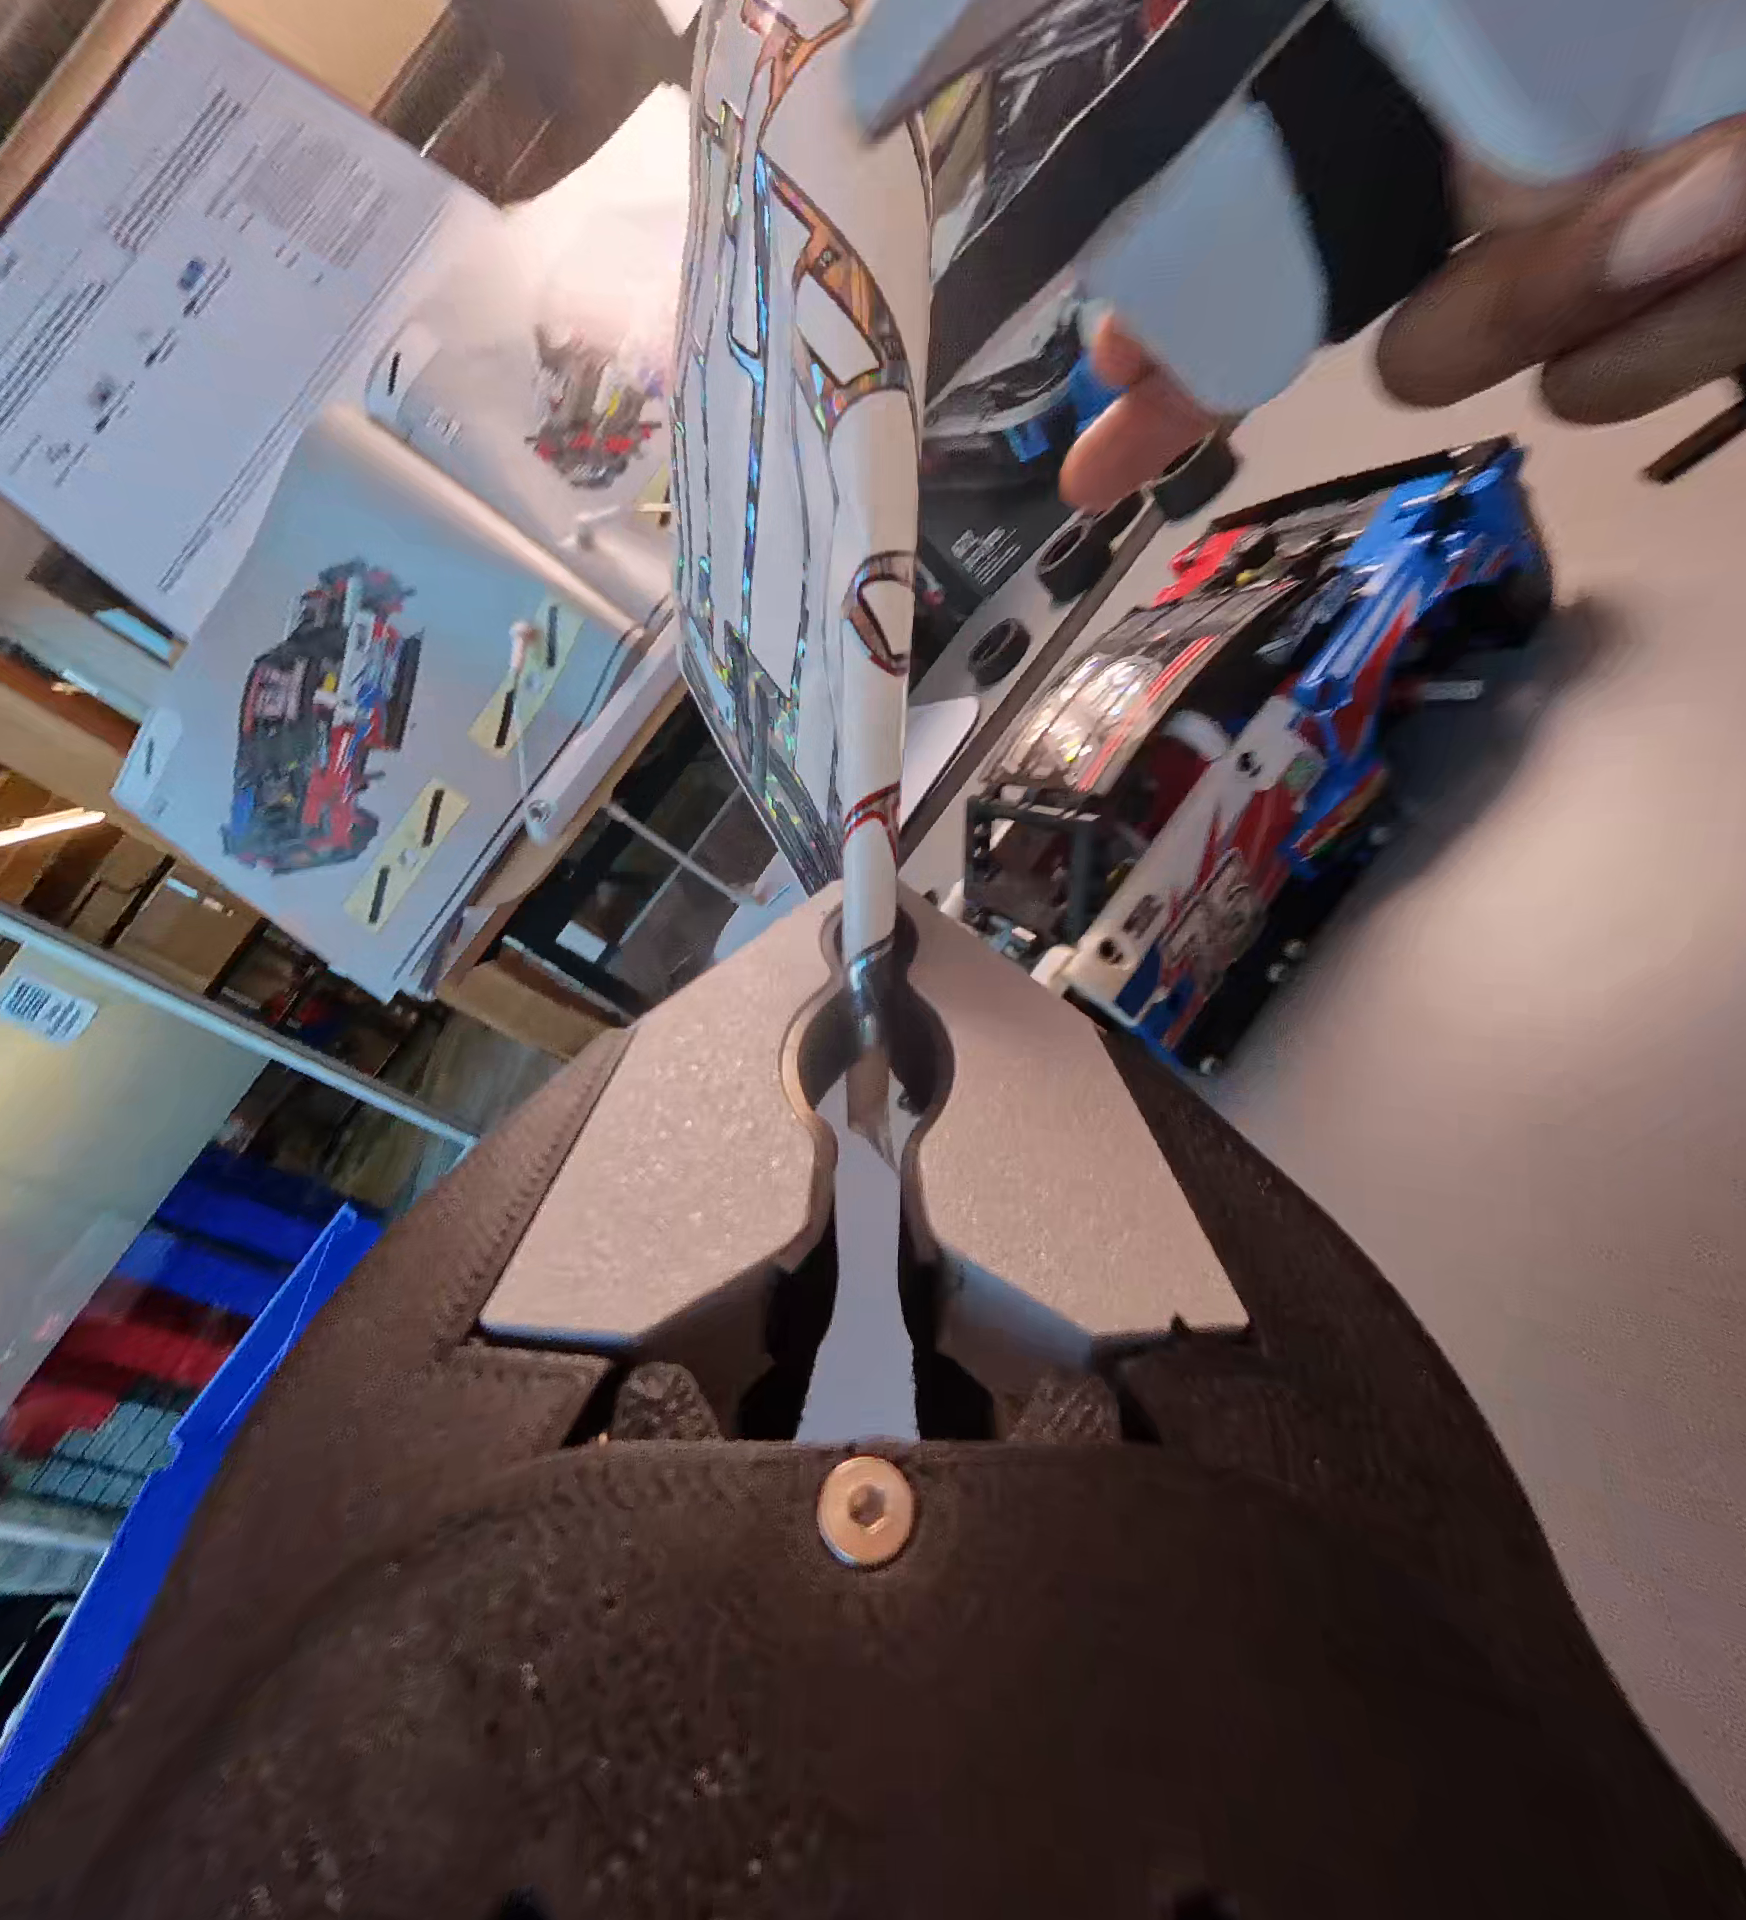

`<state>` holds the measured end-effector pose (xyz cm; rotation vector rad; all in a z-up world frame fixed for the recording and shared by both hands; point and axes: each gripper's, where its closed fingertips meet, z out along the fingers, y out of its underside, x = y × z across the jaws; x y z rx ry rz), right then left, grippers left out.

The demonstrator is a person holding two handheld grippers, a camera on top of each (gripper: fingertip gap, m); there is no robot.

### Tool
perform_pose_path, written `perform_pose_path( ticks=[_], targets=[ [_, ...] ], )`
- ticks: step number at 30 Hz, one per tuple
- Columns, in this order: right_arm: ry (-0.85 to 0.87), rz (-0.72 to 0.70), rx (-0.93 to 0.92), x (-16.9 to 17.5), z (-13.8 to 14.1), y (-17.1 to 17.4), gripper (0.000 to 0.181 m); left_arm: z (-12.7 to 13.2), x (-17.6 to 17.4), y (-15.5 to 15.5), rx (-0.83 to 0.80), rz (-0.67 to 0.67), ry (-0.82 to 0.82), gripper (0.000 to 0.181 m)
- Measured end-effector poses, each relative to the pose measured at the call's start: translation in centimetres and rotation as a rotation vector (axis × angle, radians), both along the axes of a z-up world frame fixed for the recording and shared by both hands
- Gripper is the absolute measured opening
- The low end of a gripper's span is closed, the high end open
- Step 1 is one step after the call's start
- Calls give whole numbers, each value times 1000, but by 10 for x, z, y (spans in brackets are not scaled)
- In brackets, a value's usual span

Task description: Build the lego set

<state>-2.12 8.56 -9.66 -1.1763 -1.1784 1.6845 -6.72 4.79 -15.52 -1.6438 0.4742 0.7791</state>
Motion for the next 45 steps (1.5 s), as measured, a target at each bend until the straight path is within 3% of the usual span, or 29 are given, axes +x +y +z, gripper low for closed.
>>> perform_pose_path(
  ticks=[1,3,4,5,6,8,9,11,13,15,18,20,24,29,33,37,40,43,45],
  targets=[
    [-5,30,-40,-1,1,2,99,-2,14,1,-6,-36,11,0],
    [53,173,-121,13,9,-7,46,-5,30,1,-22,-83,37,0],
    [87,210,-155,22,13,-7,30,-7,41,0,-31,-149,17,11],
    [113,217,-167,31,15,-3,23,-7,55,-3,-47,-252,-88,34],
    [145,220,-172,41,19,4,2,-4,71,-9,-74,-386,-295,47],
    [205,245,-215,61,27,20,0,24,86,-26,-87,-626,-796,72],
    [219,295,-258,70,30,25,0,38,78,-31,-59,-684,-975,85],
    [237,377,-370,80,33,32,0,47,50,-30,1,-688,-1188,81],
    [245,404,-424,79,31,29,0,40,44,-27,-40,-732,-1338,84],
    [194,462,-485,71,23,18,0,31,54,-26,-107,-786,-1401,69],
    [116,455,-544,55,8,9,0,26,76,-34,-198,-899,-1410,4],
    [79,404,-583,48,-1,15,0,25,77,-35,-193,-899,-1428,0],
    [-15,206,-505,35,-24,32,2,39,63,-35,-99,-929,-1663,0],
    [-22,26,-420,37,-24,58,28,44,41,-32,17,-874,-1697,0],
    [-11,-246,-78,43,-18,72,38,45,22,-30,117,-794,-1643,0],
    [27,-244,337,40,-3,18,45,45,10,-29,175,-714,-1589,0],
    [-10,-242,725,25,-23,-34,57,41,9,-25,184,-661,-1575,0],
    [-37,-326,1102,11,-42,-53,59,40,23,-23,152,-667,-1582,0],
    [-40,-355,1279,6,-50,-53,49,41,33,-23,127,-687,-1615,0]
  ],
)
